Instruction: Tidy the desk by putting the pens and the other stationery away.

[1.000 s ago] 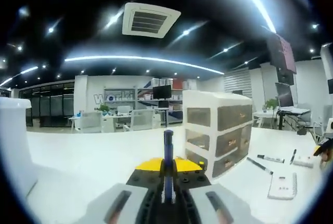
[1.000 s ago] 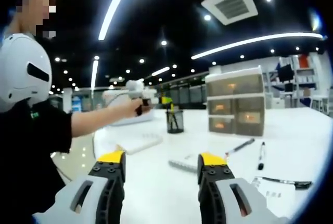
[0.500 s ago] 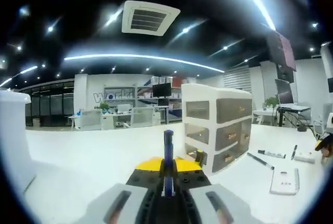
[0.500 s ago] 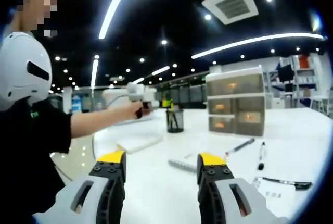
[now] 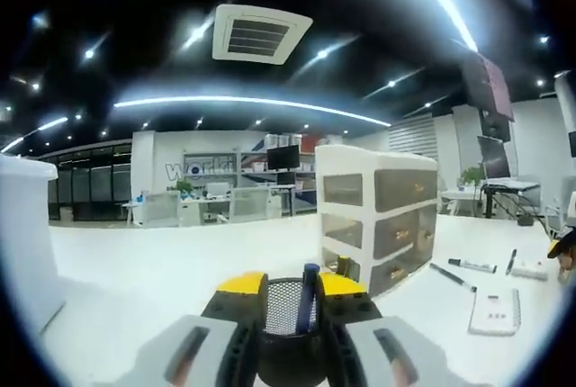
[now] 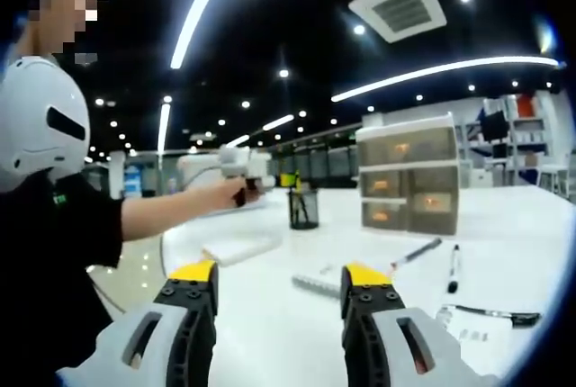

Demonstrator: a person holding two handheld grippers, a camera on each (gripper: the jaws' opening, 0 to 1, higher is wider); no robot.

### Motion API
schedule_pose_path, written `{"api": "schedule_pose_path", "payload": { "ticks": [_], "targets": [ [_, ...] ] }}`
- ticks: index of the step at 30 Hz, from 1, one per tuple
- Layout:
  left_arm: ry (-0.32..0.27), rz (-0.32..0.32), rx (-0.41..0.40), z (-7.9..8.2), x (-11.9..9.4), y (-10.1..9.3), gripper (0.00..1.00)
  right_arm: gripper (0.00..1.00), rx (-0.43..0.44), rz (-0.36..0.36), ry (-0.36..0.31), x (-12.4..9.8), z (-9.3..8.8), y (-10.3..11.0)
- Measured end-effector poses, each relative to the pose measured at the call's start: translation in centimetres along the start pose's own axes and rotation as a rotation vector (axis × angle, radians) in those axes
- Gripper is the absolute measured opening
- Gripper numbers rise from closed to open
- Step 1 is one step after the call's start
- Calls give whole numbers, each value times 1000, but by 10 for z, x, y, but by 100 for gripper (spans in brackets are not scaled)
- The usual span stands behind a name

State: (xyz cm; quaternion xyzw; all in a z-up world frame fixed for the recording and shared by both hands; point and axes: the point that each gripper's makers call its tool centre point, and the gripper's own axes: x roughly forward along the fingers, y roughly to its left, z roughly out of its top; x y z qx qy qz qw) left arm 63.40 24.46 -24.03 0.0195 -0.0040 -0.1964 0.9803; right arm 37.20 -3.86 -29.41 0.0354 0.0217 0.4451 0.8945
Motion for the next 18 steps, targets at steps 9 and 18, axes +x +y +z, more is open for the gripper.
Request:
{"api": "schedule_pose_path", "payload": {
  "ticks": [9, 18],
  "targets": [
    [-40, -16, -16, 9, -18, -13, 30, 52, 0, 5, -6, 0, 1, 3],
    [-63, -66, -42, 9, -44, -42, 40, 52, -1, 9, -10, -1, 2, 7]
  ]
}}
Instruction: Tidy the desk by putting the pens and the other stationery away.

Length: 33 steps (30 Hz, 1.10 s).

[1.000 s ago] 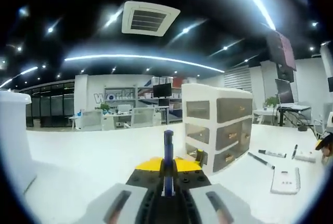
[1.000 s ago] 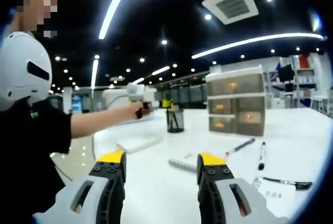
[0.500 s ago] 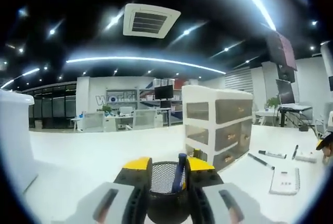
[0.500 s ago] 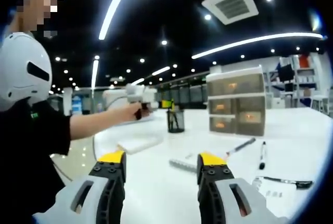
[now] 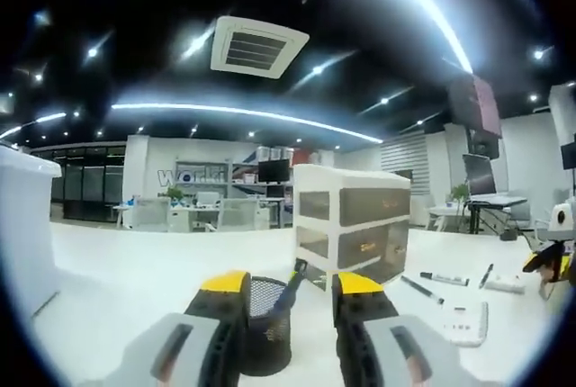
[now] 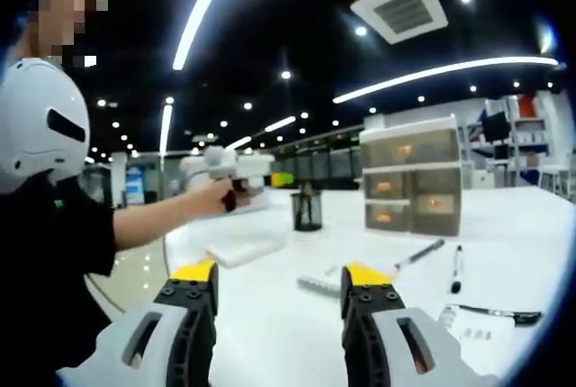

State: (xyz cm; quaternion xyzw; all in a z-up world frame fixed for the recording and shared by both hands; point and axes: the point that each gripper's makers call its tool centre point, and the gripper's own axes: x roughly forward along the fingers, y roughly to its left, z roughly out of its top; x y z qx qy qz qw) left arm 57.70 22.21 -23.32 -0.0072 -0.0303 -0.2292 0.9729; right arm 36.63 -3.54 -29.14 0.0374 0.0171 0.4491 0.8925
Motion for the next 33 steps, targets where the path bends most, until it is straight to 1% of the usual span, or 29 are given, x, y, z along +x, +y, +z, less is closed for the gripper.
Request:
{"api": "schedule_pose_path", "payload": {
  "ticks": [3, 6, 13, 16, 19, 26, 30, 33],
  "targets": [
    [-4, -19, -4, -1, -7, -10, 43, 52, -1, 0, 0, 0, 0, 0],
    [-10, -50, -20, -1, -19, -26, 46, 52, -1, -2, 1, -1, 1, 0],
    [-24, -98, -37, -1, -44, -54, 51, 52, 2, -9, 3, -1, 1, -3],
    [-27, -114, -46, -2, -53, -60, 53, 52, 3, -14, 4, -2, 1, -5],
    [-15, -123, -59, -6, -64, -66, 53, 52, 1, -21, 8, -3, 0, -8],
    [-32, -152, -90, -12, -95, -76, 55, 52, -3, -56, 22, -11, -2, -18],
    [-41, -168, -84, -12, -111, -83, 56, 53, -6, -84, 29, -17, -2, -25],
    [-36, -186, -76, -14, -123, -91, 57, 53, -8, -107, 35, -22, -3, -29]
  ]
}}
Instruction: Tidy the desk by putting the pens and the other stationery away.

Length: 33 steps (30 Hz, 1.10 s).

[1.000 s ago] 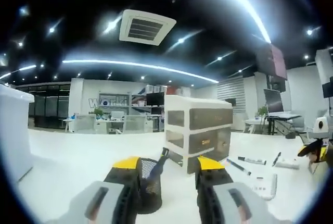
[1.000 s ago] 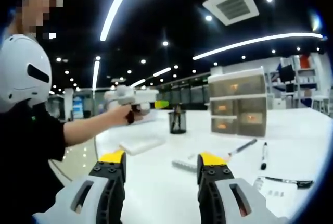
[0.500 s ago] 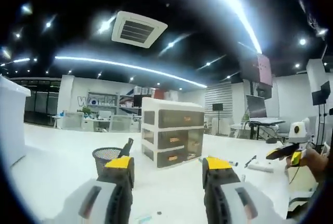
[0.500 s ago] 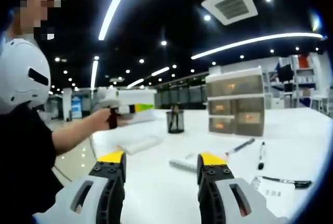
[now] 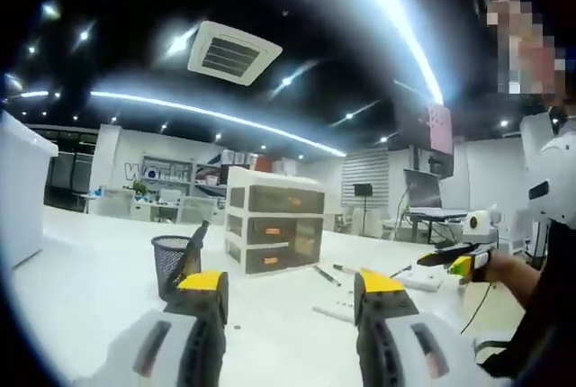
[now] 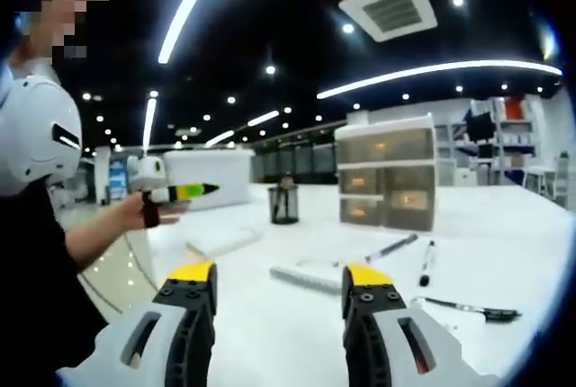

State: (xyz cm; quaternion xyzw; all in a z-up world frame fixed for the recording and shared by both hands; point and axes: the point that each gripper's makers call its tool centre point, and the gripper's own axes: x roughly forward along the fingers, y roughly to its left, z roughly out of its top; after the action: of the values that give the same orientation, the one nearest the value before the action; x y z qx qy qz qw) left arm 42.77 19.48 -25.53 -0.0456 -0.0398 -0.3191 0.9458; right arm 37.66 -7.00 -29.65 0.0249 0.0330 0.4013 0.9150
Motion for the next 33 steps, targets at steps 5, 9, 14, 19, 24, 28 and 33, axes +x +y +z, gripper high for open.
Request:
{"api": "schedule_pose_path", "payload": {
  "ticks": [5, 9, 14, 19, 24, 28, 33],
  "targets": [
    [10, -28, -17, -7, -9, -12, 57, 54, -7, -34, 16, -6, -1, -8],
    [38, -33, -22, -15, -11, -16, 57, 54, -13, -59, 29, -12, -3, -14],
    [108, -43, -63, -25, -4, -17, 57, 55, -17, -90, 44, -19, -4, -21],
    [163, -112, -84, -21, 13, -31, 57, 55, -25, -108, 55, -23, -6, -24],
    [216, -149, -68, -22, 26, -40, 56, 55, -30, -119, 67, -25, -9, -26],
    [260, -200, -53, -21, 38, -54, 56, 56, -32, -133, 75, -30, -11, -29],
    [330, -271, 17, -24, 54, -74, 56, 56, -30, -143, 77, -34, -13, -31]
  ]
}}
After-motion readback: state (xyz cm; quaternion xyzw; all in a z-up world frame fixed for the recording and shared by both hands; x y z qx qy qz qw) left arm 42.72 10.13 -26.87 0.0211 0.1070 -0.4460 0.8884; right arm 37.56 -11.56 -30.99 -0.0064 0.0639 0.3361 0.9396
